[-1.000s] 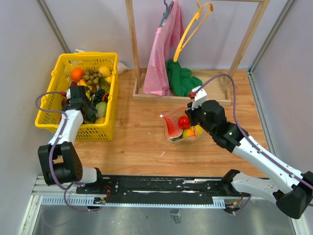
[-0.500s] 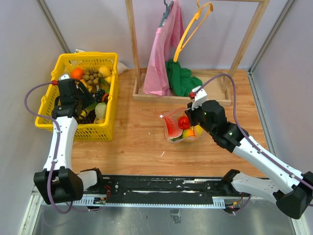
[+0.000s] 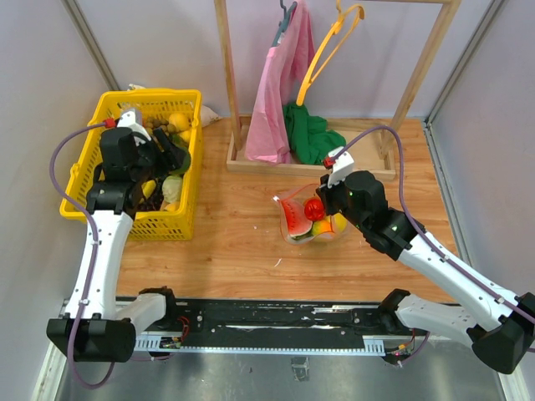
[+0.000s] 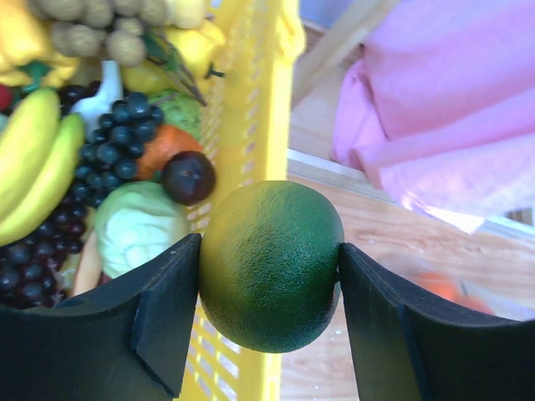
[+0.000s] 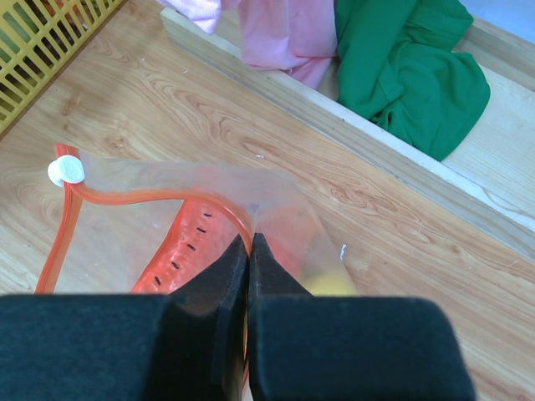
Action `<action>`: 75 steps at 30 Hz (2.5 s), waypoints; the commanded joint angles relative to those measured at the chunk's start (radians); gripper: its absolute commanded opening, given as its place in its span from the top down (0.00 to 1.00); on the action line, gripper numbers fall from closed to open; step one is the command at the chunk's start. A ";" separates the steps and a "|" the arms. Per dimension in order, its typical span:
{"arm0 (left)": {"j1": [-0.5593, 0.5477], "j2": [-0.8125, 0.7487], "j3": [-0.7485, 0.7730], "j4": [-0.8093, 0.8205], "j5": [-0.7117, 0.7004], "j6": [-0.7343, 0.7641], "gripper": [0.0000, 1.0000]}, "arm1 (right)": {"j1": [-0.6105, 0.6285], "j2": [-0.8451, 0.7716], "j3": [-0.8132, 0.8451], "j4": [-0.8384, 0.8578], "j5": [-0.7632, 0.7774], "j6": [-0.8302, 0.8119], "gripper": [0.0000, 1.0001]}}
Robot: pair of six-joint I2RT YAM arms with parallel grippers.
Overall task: Place the food in the zip-top bag and seal the zipper
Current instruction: Pick up the fake fruit from the bin, then place the fake fruit in the zipper food storage bag.
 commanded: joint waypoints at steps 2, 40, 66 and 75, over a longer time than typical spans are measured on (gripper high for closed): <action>-0.058 -0.034 0.029 0.054 0.156 0.001 0.85 | -0.011 -0.016 0.010 0.018 -0.003 0.004 0.99; -1.053 0.207 -0.134 0.494 -0.220 0.218 0.82 | -0.011 -0.016 0.013 0.011 -0.003 0.009 0.99; -1.060 0.366 -0.125 0.591 -0.510 0.053 0.34 | -0.011 -0.021 0.006 0.013 -0.009 0.018 0.99; -1.060 0.307 -0.120 0.534 -0.461 0.025 0.23 | -0.011 -0.019 0.008 0.011 -0.010 0.016 0.99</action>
